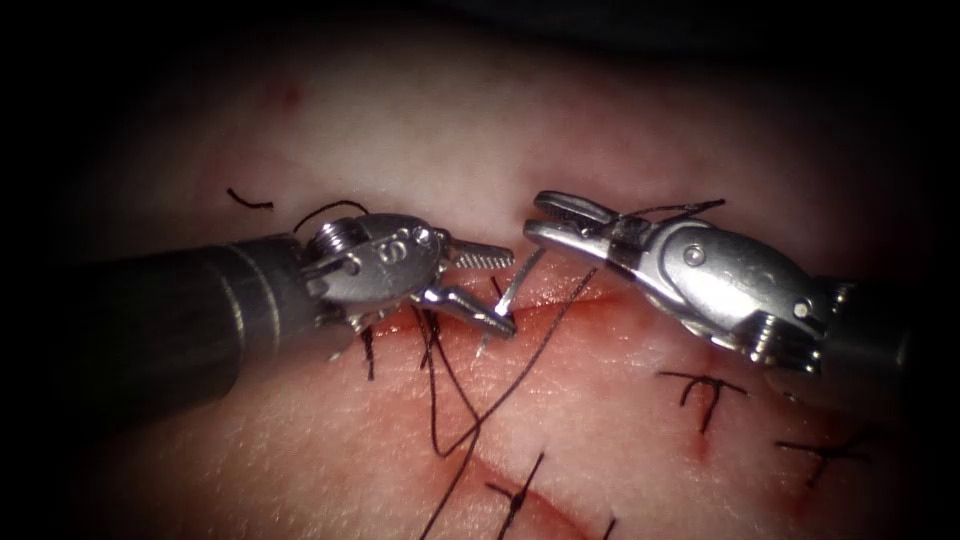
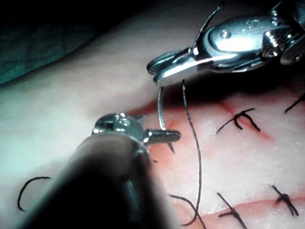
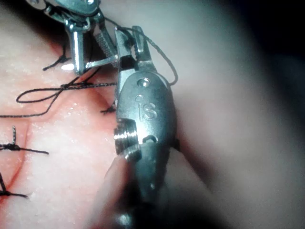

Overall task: Wound Closure
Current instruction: Pass the needle back to the left gripper to adjust grip, then hand the needle back to the right gripper.

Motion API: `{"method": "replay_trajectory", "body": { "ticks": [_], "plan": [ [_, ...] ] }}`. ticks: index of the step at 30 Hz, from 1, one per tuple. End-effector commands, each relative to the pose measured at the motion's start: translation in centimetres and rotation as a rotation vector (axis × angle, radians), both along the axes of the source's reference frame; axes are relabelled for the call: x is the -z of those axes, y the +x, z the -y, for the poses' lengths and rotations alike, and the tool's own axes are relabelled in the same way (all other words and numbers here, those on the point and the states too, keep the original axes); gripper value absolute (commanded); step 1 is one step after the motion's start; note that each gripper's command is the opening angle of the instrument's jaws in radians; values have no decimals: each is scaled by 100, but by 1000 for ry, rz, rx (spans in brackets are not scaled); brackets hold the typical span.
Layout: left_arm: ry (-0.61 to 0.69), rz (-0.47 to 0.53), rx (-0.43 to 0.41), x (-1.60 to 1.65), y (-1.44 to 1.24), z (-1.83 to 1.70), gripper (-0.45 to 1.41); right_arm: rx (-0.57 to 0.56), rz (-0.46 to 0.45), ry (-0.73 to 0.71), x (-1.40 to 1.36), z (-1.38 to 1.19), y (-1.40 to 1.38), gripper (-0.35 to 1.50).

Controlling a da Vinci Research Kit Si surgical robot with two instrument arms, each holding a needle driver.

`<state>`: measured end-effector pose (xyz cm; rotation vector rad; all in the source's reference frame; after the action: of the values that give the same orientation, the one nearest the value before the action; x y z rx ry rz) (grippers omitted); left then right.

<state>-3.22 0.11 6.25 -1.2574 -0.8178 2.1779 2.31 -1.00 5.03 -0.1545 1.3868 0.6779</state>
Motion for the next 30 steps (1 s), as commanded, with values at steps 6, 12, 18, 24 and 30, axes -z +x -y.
{"method": "replay_trajectory", "body": {
  "ticks": [6,12,18,24,30],
  "plan": [
    [119,52,10,-12,-11,-13,-45,-7,-7,-10,-3,-1,15,-35],
    [337,90,62,-4,-15,-26,-45,-54,-56,-2,-6,2,21,93],
    [339,128,69,-4,-17,-29,-45,-90,-121,61,-6,2,22,108],
    [326,129,74,-5,-14,-29,-45,-104,-133,80,-6,1,24,64],
    [316,114,82,-6,-10,-29,-45,-135,-109,96,-6,1,22,34]
  ]
}}
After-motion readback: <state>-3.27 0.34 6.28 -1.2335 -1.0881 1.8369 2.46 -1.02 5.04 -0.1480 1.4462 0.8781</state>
